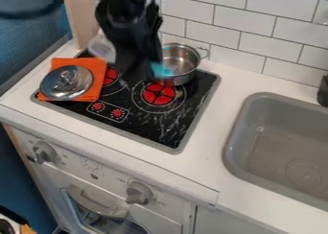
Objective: Pick up spatula and put it on the lower right of the stove
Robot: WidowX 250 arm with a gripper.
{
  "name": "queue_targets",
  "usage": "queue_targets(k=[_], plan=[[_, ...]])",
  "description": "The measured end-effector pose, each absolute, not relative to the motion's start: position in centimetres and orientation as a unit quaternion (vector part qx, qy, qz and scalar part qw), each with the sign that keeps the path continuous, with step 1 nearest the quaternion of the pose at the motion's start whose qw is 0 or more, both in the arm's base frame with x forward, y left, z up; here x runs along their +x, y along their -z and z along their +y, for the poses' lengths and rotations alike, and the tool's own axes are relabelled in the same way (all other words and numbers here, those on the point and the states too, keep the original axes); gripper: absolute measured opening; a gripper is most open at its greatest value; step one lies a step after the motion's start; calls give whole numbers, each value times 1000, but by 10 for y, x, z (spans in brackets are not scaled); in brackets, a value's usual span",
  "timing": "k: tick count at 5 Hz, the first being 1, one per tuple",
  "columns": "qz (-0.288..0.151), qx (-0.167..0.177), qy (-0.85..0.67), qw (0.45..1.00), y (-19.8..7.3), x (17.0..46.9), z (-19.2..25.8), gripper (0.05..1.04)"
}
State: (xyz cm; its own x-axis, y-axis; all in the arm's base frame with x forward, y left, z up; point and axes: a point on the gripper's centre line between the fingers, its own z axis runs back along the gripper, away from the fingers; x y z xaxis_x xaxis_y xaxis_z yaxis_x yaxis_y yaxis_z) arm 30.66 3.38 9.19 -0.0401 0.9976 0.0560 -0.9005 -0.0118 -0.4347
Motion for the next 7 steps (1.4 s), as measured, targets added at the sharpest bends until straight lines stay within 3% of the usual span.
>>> queue_targets(k=[2,4,5,6,7], plan=[[-167,-110,-716,668,-51,290,27,316],[-164,-57,-716,676,-11,301,32,316],[-158,-48,-732,661,-2,302,33,316],[-154,-43,-733,661,-1,303,31,381],[-147,-45,-733,662,-1,303,29,688]])
